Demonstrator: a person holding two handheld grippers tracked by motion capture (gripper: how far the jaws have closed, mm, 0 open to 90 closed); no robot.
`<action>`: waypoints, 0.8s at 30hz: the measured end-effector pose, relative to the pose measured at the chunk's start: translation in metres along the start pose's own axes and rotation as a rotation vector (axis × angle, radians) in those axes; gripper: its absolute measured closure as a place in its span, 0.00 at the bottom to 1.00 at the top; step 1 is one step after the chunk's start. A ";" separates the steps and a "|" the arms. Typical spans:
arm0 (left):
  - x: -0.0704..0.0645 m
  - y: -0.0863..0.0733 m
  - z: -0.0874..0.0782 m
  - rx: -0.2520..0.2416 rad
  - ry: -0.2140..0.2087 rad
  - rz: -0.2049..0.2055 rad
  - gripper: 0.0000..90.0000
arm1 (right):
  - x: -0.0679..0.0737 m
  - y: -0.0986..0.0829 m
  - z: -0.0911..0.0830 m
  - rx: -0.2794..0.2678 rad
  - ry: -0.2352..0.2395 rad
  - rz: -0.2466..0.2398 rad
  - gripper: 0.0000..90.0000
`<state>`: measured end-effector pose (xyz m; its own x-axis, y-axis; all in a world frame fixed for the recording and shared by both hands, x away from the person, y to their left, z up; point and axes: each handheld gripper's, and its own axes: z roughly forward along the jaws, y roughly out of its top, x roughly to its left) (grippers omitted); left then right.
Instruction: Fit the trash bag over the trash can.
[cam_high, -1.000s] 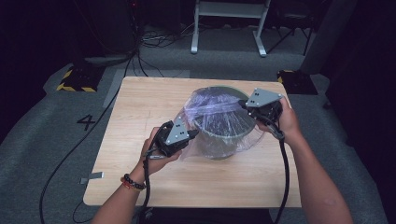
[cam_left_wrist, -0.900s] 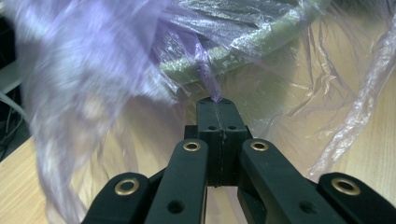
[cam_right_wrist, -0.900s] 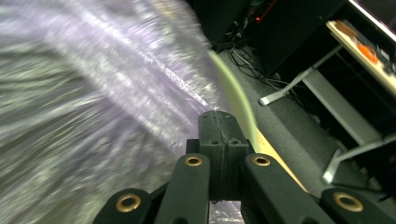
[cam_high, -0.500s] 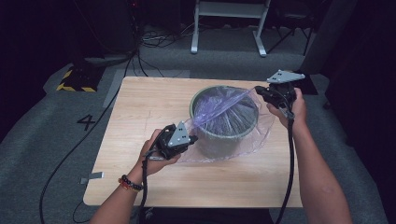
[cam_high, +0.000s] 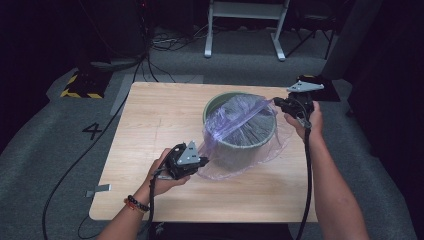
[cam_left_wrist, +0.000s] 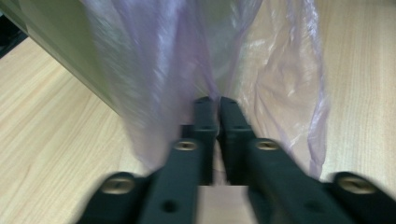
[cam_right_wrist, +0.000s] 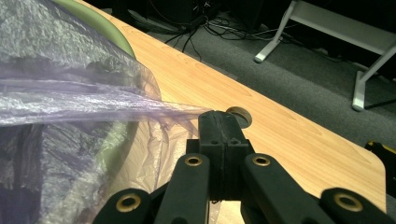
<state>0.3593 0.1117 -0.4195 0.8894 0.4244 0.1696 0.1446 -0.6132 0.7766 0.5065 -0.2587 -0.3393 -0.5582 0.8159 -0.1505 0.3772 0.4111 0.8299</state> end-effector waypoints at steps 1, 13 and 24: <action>0.000 -0.001 -0.001 0.001 0.013 -0.006 0.80 | 0.000 0.000 0.000 0.001 -0.001 0.001 1.00; -0.006 0.012 -0.057 -0.299 -0.006 -0.080 0.17 | 0.001 0.004 -0.011 -0.042 -0.001 0.009 1.00; 0.021 0.054 -0.044 -0.190 0.110 0.005 0.41 | 0.008 0.013 -0.019 -0.054 0.006 -0.018 1.00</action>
<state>0.3670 0.1168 -0.3471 0.8357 0.4982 0.2312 0.0465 -0.4836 0.8741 0.4936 -0.2546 -0.3194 -0.5694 0.8058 -0.1627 0.3266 0.4034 0.8548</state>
